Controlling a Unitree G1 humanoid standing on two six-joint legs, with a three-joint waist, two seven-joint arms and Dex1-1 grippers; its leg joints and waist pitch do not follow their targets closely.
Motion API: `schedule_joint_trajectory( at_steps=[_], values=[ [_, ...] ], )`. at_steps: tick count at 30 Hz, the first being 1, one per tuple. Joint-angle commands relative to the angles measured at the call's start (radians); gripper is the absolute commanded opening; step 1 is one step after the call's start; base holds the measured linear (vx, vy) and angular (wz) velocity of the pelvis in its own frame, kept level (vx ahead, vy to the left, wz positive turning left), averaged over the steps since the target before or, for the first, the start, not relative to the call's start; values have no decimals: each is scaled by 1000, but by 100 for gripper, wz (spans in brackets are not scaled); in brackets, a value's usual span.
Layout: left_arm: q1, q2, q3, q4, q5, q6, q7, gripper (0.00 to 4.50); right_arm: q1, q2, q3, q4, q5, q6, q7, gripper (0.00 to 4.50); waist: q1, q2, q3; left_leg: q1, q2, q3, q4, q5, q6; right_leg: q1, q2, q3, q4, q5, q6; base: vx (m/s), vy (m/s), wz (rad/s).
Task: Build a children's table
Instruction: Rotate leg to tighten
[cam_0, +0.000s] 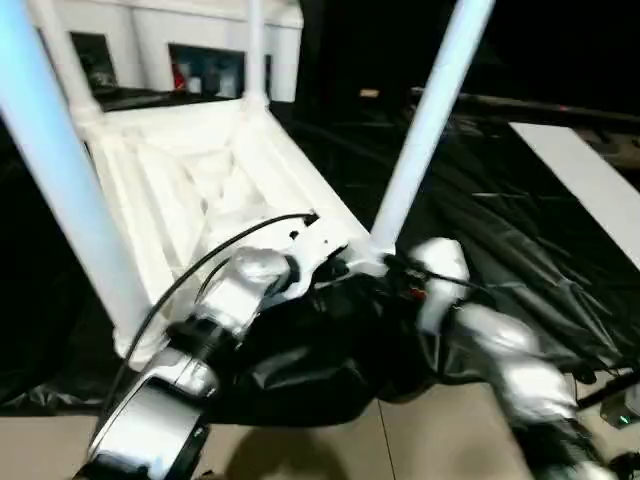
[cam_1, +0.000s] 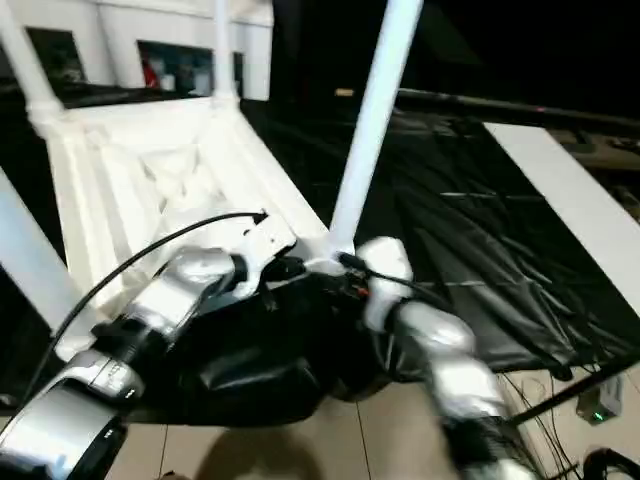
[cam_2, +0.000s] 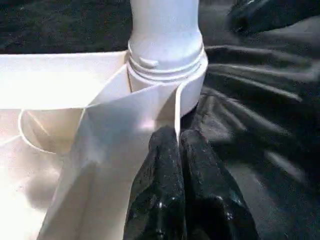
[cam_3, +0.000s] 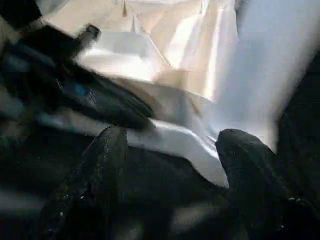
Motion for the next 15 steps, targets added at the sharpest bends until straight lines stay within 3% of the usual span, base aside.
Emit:
schedule_joint_trajectory(
  at_steps=[1, 4, 5, 6, 7, 8, 11, 12, 13, 14, 15],
  values=[
    [12, 4, 11, -98, -55, 35, -64, 54, 17, -15, -10, -55, 27, 27, 30, 317, 2, 8, -53, 8, 27, 0, -56, -162, 56, 49, -59, 43, -69, -93, -181, 0, 0, 0],
    [79, 78, -1, -276, -88, 148, -148, 74, 40, -20, -10, -125, 58, 71, 43, 317, 0, 14, -51, 13, 33, -1, -60, -176, 43, 48, -59, 44, -64, -83, -198, 0, 0, 0],
    [101, 101, 4, -341, -110, 185, -170, 90, 29, -11, -2, -121, 60, 78, 47, 317, -4, 7, -49, 11, 33, 1, -61, -186, 41, 45, -57, 44, -67, -106, -199, 0, 0, 0],
    [101, 101, 4, -341, -110, 185, -170, 98, 29, -11, -2, -121, 60, 78, 47, 317, -3, 12, -49, 14, 34, 1, -61, -196, 34, 44, -59, 44, -65, -122, -200, 0, 0, 0],
    [112, 111, 5, -372, -118, 203, -180, 101, 28, -11, 4, -125, 66, 85, 49, 317, -4, 14, -47, 15, 32, 3, -62, -208, 29, 41, -57, 45, -71, -150, -193, 0, 0, 0],
    [133, 136, 7, -445, -147, 252, -210, 104, 16, -6, 18, -120, 70, 93, 54, 317, -4, 4, -47, 15, 33, 3, -62, -214, 22, 42, -57, 45, -72, -167, -185, 0, 0, 0],
    [155, 169, 9, -526, -177, 316, -234, 127, -16, 11, 28, -90, 61, 88, 53, 317, -3, 14, -45, 18, 33, 2, -64, -223, 2, 37, -57, 46, -71, -189, -176, 0, 0, 0],
    [172, 202, 0, -582, -184, 362, -253, 138, -46, 28, 29, -60, 54, 81, 45, 317, -5, 13, -45, 16, 31, 2, -65, -223, 0, 37, -55, 46, -71, -194, -174, 0, 0, 0],
    [174, 205, -1, -587, -184, 366, -254, 143, -48, 30, 29, -58, 53, 81, 44, 317, -4, 5, -43, 15, 30, 1, -66, -226, -4, 37, -57, 45, -71, -223, -167, 0, 0, 0],
    [181, 220, -8, -606, -181, 380, -262, 143, -58, 36, 29, -49, 52, 80, 41, 317, -5, 11, -44, 18, 31, 2, -65, -221, -10, 36, -57, 47, -72, -223, -160, 0, 0, 0],
    [206, 257, -28, -652, -166, 418, -272, 155, -81, 53, 31, -25, 48, 79, 31, 317, -4, 5, -44, 17, 30, 2, -64, -214, -9, 36, -56, 47, -73, -216, -157, 0, 0, 0]
  ],
)
